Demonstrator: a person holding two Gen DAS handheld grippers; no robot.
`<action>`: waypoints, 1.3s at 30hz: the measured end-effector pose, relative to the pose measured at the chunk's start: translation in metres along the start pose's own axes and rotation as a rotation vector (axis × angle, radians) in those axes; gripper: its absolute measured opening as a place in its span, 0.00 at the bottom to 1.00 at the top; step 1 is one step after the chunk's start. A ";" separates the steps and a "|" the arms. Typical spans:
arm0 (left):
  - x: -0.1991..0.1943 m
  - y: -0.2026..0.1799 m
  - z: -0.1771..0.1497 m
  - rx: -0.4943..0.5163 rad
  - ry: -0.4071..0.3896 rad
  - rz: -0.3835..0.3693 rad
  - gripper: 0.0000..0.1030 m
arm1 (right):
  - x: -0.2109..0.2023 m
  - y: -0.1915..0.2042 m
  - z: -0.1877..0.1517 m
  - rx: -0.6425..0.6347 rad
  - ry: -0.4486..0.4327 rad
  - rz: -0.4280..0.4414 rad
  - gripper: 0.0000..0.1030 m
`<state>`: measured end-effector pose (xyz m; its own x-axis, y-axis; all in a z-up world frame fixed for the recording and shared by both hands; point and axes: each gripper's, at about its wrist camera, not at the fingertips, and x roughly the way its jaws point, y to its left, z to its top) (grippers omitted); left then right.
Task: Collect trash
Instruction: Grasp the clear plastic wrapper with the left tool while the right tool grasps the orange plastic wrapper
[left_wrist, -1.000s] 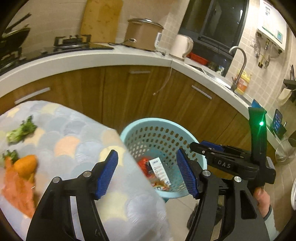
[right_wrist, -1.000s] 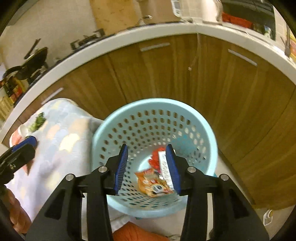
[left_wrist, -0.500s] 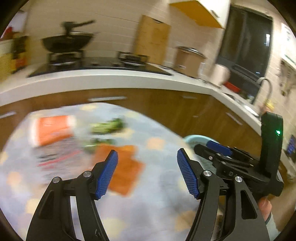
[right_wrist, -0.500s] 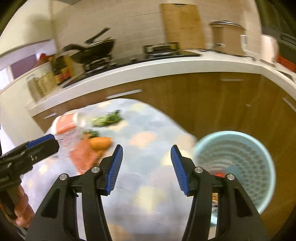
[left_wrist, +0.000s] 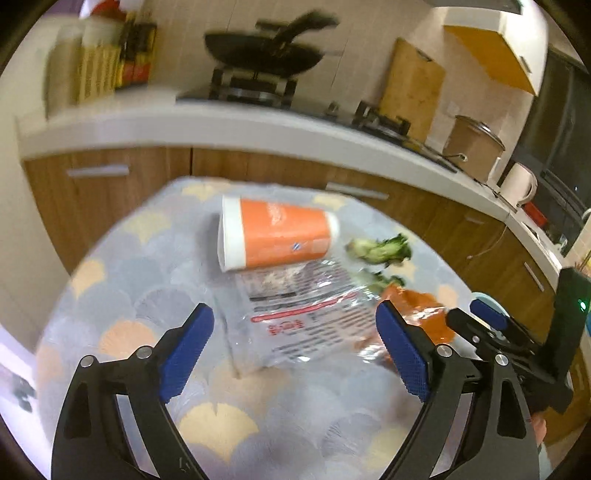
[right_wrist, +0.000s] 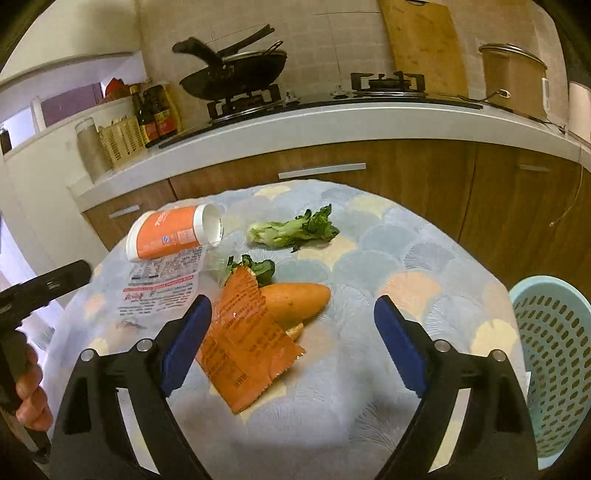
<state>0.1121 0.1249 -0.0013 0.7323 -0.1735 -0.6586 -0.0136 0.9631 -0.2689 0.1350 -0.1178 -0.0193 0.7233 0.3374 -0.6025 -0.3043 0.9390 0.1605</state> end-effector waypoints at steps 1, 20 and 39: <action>0.007 0.004 0.001 -0.016 0.016 0.004 0.85 | 0.000 0.001 0.000 -0.011 -0.002 0.001 0.83; 0.068 -0.025 -0.013 0.156 0.134 0.275 0.50 | 0.019 0.018 -0.005 -0.099 0.064 -0.062 0.83; -0.010 -0.011 -0.032 0.007 -0.017 0.099 0.01 | 0.012 0.039 -0.015 -0.215 0.090 0.067 0.14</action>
<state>0.0831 0.1097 -0.0145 0.7392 -0.0737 -0.6695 -0.0819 0.9768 -0.1979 0.1222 -0.0781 -0.0318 0.6418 0.3822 -0.6648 -0.4818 0.8754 0.0381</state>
